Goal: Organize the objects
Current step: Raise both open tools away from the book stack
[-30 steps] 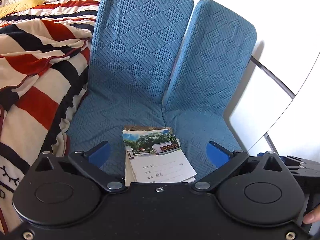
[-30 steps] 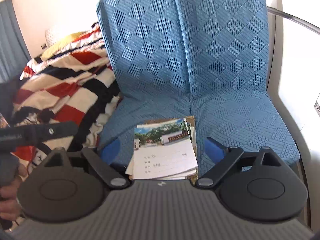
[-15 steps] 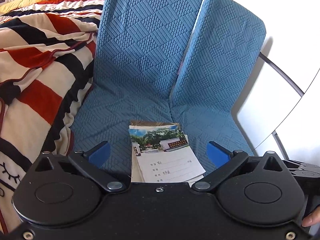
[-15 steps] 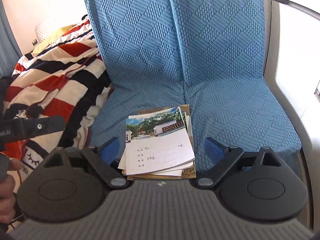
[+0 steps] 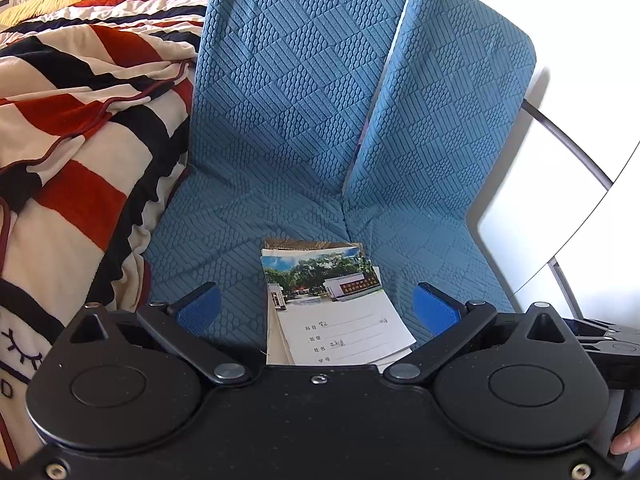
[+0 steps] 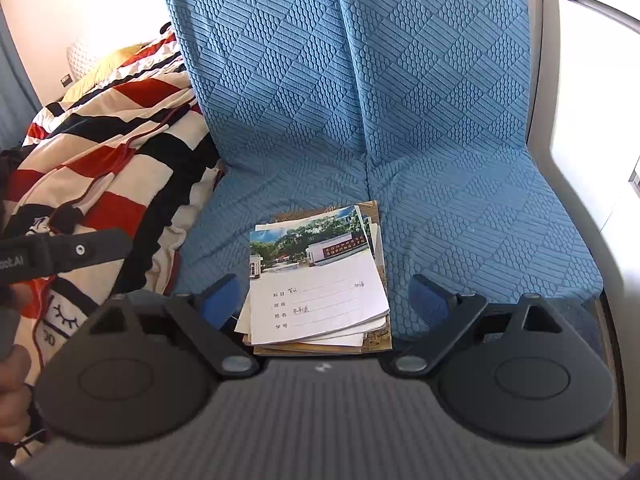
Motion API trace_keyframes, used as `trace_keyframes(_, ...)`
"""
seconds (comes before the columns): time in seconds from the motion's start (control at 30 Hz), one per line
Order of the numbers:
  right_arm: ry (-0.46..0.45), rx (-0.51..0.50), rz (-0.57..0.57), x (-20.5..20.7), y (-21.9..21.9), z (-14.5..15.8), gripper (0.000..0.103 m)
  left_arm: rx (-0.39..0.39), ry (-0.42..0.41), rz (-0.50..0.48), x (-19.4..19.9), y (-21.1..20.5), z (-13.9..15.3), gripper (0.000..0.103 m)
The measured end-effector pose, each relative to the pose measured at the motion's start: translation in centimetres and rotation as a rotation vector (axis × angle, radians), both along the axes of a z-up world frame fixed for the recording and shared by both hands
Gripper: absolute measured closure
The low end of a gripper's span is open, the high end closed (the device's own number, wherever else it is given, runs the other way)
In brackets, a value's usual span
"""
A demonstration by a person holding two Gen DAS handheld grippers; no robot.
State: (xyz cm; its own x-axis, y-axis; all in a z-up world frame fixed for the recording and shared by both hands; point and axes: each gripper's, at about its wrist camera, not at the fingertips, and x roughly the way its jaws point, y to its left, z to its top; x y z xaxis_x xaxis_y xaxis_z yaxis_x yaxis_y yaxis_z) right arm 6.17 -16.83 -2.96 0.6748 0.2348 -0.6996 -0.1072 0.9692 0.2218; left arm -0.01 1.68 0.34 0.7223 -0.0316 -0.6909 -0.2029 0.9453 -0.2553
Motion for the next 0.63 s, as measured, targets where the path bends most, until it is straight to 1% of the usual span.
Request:
trace_keyframes(0.23,0.01,-0.013,0.006,-0.14,-0.09,0.28,0.011,-0.021,0.008,0.007,-0.32,-0.18,0.2,0.001)
trace_keyframes(0.4,0.018,-0.006,0.004,-0.15,-0.24,0.26,0.011,-0.004,0.005,0.006,-0.32,-0.41,0.44,0.001)
trace_keyframes(0.53,0.023,-0.004,0.0,-0.15,-0.26,0.17,0.011,-0.011,0.017,0.0,-0.16,-0.57,0.34,0.001)
trace_keyframes(0.63,0.023,-0.006,-0.005,-0.16,-0.32,0.16,0.011,-0.003,0.012,-0.006,-0.13,-0.82,0.36,0.001)
